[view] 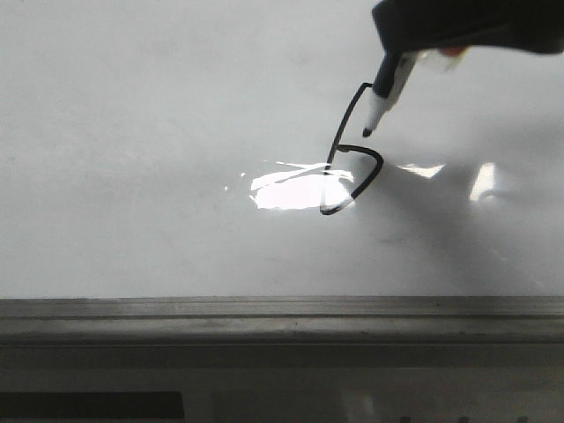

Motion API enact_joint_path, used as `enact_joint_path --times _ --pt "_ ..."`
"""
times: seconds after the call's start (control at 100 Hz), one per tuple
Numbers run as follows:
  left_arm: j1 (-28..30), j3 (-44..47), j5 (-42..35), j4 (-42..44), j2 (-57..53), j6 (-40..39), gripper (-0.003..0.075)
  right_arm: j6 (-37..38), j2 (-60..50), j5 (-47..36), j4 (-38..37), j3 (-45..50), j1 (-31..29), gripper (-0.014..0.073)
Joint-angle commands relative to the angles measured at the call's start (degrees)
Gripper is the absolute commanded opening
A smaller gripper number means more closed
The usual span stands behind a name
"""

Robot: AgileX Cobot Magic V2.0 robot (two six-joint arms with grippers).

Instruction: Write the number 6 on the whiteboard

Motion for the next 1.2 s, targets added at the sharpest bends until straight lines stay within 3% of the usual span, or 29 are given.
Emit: enact_joint_path --times 0.0,0.19,0.37,0.52,0.62,0.75,0.81,0.94,1.19 --pt "0.1 0.6 -2.5 -3.5 1.9 -0.6 -0.0020 -0.7 -3.2 3.3 0.0 -3.9 0.8 -0.0044" --pt "0.1 3.7 -4.2 -6.1 10.6 4.0 -0.0020 -0.7 -4.1 11.5 1.5 -5.1 0.8 -0.0044" --pt "0.1 2.7 -1.4 -23.9 20.9 22.8 -0.0020 -0.7 -4.1 11.4 5.1 -5.1 0.8 -0.0044" --pt "0.1 1.3 10.5 -39.8 29.1 42.6 -0.0013 -0.7 -4.1 11.6 6.9 -5.2 0.8 -0.0044" --pt "0.1 0.0 16.0 -42.9 33.7 47.8 0.0089 -0.7 -4.1 11.5 9.5 -5.4 0.9 -0.0045" --pt "0.1 -1.8 22.0 -43.5 38.6 55.3 0.0340 -0.7 -4.3 11.5 10.1 -5.4 3.5 -0.0046" --pt "0.1 -2.1 23.6 -43.5 39.8 58.4 0.0393 -0.9 -4.3 11.5 10.1 -5.4 5.8 -0.0046" --pt "-0.9 -2.2 24.6 -43.6 42.2 64.2 0.0395 -1.2 -4.3 11.4 10.0 -5.4 10.3 -0.0046" --pt "-7.2 -2.5 25.2 -47.7 45.4 70.5 0.0368 -1.2 -4.3 8.8 10.0 -5.4 13.6 -0.0046"
